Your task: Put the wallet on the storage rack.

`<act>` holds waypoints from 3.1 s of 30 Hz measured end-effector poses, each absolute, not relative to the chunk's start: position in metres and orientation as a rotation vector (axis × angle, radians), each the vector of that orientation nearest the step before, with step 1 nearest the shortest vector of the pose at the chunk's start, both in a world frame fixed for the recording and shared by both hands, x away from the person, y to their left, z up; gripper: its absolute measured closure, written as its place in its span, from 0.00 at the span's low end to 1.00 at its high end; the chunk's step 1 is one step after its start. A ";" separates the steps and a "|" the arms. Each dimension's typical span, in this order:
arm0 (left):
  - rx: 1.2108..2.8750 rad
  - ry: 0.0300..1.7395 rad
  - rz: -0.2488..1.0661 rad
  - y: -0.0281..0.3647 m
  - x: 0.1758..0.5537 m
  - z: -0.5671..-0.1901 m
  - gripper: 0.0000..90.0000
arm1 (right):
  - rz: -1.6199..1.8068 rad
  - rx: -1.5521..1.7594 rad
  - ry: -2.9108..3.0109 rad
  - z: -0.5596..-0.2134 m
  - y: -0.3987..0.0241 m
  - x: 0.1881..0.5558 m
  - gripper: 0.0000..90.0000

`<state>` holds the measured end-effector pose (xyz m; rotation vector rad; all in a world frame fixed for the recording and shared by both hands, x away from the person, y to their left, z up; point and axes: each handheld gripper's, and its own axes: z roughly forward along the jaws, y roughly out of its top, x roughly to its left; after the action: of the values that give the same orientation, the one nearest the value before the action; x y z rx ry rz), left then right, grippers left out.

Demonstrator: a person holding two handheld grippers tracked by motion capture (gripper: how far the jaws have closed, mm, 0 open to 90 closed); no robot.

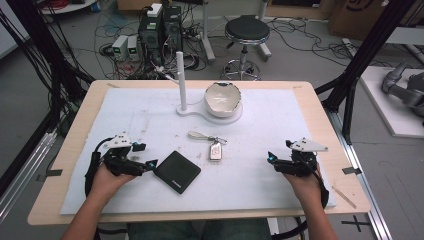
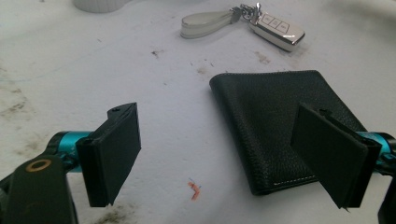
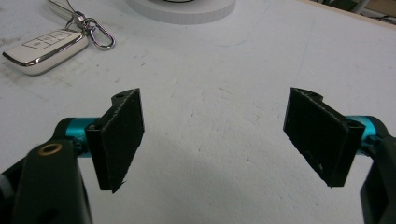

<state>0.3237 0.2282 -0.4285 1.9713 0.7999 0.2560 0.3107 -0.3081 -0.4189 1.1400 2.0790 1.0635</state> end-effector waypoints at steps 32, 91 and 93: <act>2.090 0.786 0.061 0.182 0.334 -0.449 0.44 | 1.052 1.142 2.082 -0.420 -0.317 0.300 0.23; 1.968 0.566 0.408 0.163 0.347 -0.330 0.91 | 1.044 1.119 2.096 -0.420 -0.313 0.300 0.23; 1.975 0.543 0.418 0.157 0.352 -0.323 0.91 | 1.042 1.121 2.097 -0.420 -0.313 0.301 0.23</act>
<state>0.3519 0.1573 -0.3226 1.9755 0.5430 0.4184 0.3005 -0.3129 -0.4203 1.1210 2.0974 1.0424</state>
